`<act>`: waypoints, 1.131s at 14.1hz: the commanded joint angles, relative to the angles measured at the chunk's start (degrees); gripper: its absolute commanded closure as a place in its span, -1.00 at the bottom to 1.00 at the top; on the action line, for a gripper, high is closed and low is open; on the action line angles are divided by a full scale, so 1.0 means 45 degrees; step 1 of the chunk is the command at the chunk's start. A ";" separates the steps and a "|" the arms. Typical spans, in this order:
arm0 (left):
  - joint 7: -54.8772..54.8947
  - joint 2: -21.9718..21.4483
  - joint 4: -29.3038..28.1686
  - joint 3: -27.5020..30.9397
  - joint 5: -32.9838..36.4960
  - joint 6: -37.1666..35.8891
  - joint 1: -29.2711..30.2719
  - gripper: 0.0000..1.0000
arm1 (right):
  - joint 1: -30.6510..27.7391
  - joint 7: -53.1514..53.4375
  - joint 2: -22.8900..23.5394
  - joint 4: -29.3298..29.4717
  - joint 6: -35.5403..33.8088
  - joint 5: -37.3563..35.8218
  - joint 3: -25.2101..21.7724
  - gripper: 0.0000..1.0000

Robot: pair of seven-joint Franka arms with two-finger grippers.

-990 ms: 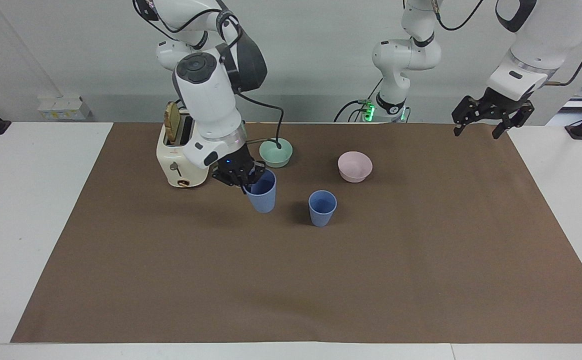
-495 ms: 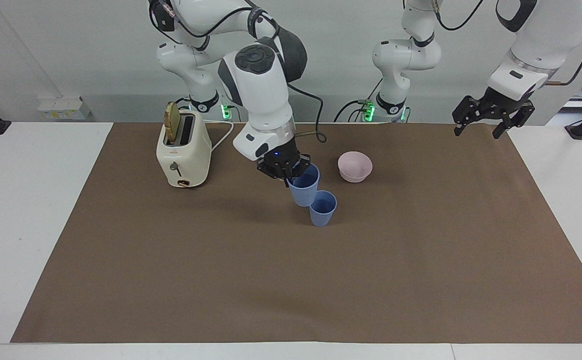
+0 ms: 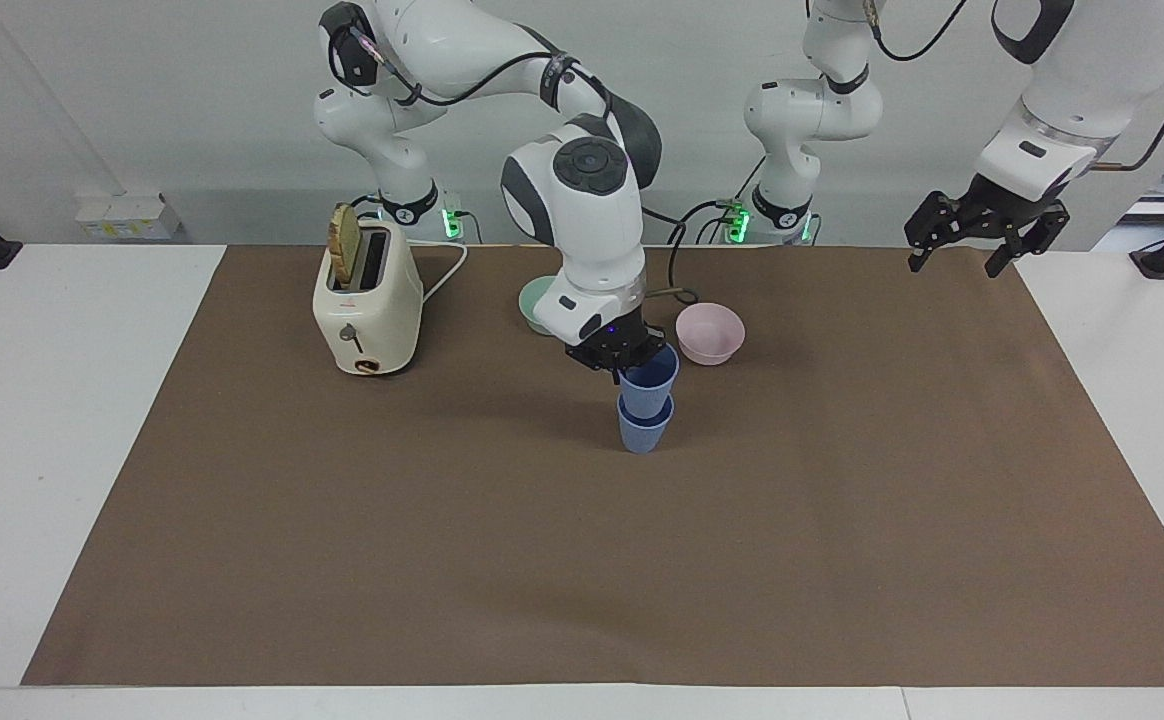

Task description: Stack blue cups with both arms

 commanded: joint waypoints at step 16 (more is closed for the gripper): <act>0.0070 -0.0298 -0.0253 -0.0093 0.0219 -0.0029 0.0125 -1.00 | -0.2108 -0.1967 -0.2229 0.0214 -0.3259 -0.0653 -0.0218 -1.00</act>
